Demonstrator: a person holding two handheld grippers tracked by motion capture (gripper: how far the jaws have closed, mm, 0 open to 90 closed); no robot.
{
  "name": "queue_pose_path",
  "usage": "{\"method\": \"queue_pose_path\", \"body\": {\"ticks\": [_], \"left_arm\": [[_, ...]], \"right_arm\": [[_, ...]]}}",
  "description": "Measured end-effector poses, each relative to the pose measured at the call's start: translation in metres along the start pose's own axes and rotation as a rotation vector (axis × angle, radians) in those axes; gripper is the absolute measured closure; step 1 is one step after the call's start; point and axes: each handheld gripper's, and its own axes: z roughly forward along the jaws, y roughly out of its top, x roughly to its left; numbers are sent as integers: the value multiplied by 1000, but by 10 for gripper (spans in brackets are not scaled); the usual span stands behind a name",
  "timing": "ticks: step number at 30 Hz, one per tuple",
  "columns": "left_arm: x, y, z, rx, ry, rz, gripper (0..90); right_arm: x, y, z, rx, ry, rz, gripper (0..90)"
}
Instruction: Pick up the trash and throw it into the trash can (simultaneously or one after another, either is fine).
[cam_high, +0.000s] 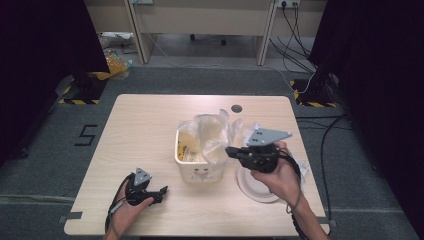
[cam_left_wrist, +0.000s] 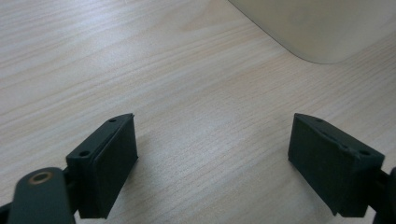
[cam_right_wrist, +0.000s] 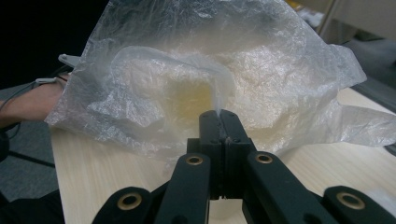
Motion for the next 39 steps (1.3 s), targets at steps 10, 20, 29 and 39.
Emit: {"method": "queue_pose_path", "body": {"ticks": [10,20,29,39], "left_arm": [[0,0,0,1,-3,-1,148],[0,0,0,0,-2,-2,147],[0,0,0,1,-2,-3,147],[0,0,0,2,0,-1,147]], "right_arm": [[-30,7,81,196,55,43,900],[-42,-4,115,344,77,53,900],[-43,-4,113,355,91,78,706],[-61,27,66,162,-33,139,513]]}}
